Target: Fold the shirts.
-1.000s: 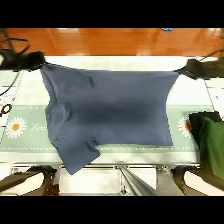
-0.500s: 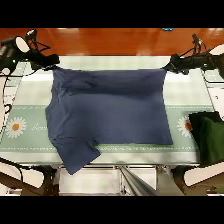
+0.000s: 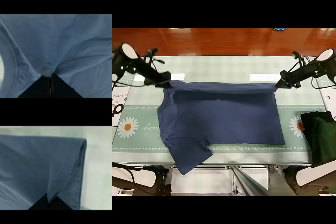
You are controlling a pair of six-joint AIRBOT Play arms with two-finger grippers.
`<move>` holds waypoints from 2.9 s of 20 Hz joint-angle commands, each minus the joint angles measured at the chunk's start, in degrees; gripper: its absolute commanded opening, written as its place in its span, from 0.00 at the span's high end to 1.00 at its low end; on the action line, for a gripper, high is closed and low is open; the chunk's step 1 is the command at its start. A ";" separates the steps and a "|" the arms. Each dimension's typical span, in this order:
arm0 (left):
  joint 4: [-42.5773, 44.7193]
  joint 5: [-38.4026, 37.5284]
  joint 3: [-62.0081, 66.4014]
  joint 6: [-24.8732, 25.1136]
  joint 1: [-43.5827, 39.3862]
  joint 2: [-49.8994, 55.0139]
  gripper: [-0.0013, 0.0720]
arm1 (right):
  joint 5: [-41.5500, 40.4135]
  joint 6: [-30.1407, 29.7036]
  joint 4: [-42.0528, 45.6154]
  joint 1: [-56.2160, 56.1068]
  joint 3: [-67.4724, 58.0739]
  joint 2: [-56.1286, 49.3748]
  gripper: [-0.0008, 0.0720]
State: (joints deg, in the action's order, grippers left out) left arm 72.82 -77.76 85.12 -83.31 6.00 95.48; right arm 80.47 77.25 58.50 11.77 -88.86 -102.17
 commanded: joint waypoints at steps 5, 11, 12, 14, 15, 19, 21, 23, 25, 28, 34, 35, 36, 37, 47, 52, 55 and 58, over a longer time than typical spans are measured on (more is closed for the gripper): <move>-8.37 1.22 -13.00 3.39 2.43 -1.60 0.96 | -0.33 1.11 2.01 -0.90 4.72 -0.17 0.95; -7.63 -0.09 -14.16 1.46 4.17 -7.50 0.30 | 9.07 6.32 8.85 -0.39 4.72 2.16 0.41; -7.19 1.14 -15.85 0.44 5.03 -10.86 0.30 | 9.46 8.44 14.82 -0.39 5.73 4.44 0.41; -5.73 1.90 -23.12 0.11 8.98 -18.80 0.30 | 5.75 11.08 20.76 0.66 12.00 11.02 0.41; -5.70 1.84 -27.80 0.13 11.87 -22.29 0.30 | 1.95 13.20 19.93 1.88 17.35 15.13 0.41; -7.45 0.94 -48.02 0.85 24.72 -34.38 0.29 | -11.50 6.25 5.14 4.24 39.43 30.99 0.41; -7.48 -0.42 -53.11 0.98 28.72 -37.62 0.29 | -13.22 3.48 1.14 4.11 45.66 36.83 0.41; -7.06 -1.92 -55.74 0.92 28.92 -38.01 0.29 | -14.08 2.21 -1.57 4.11 49.53 41.18 0.41; -6.58 -2.47 -57.70 0.55 28.11 -37.51 0.29 | -14.03 1.49 -2.51 4.11 51.21 43.58 0.41; -6.62 -2.25 -60.89 0.61 27.85 -37.46 0.29 | -14.34 1.40 -2.56 4.11 51.71 44.17 0.41; -9.29 -0.17 -62.05 1.01 24.55 -36.89 0.29 | -16.04 1.40 -4.37 4.11 51.71 44.17 0.41; -10.27 0.72 -62.51 1.09 23.15 -36.24 0.29 | -16.46 1.40 -5.18 4.11 51.71 44.17 0.41; -11.28 1.92 -63.30 1.25 21.35 -35.34 0.29 | -16.72 1.42 -6.01 4.11 51.71 44.17 0.41; -11.45 3.61 -64.06 1.11 19.50 -34.25 0.29 | -16.87 1.42 -6.73 4.11 51.71 44.17 0.41; -13.53 4.46 -61.96 6.75 16.72 -31.65 0.96 | -6.71 4.76 6.95 16.96 55.01 54.01 0.41; -13.53 5.03 -61.96 7.21 16.72 -31.65 0.96 | -4.57 2.64 5.20 19.08 64.13 54.84 0.41; -13.55 5.14 -61.96 7.21 16.72 -31.65 0.96 | -6.38 2.62 4.61 19.08 66.20 54.80 0.41; -13.55 5.14 -61.99 7.21 16.72 -31.65 0.96 | -6.47 2.69 5.92 19.10 66.18 52.09 0.41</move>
State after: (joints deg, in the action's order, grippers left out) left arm 59.24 -72.82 23.11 -76.23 22.74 63.81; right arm 74.28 79.92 63.57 30.68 -23.70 -48.45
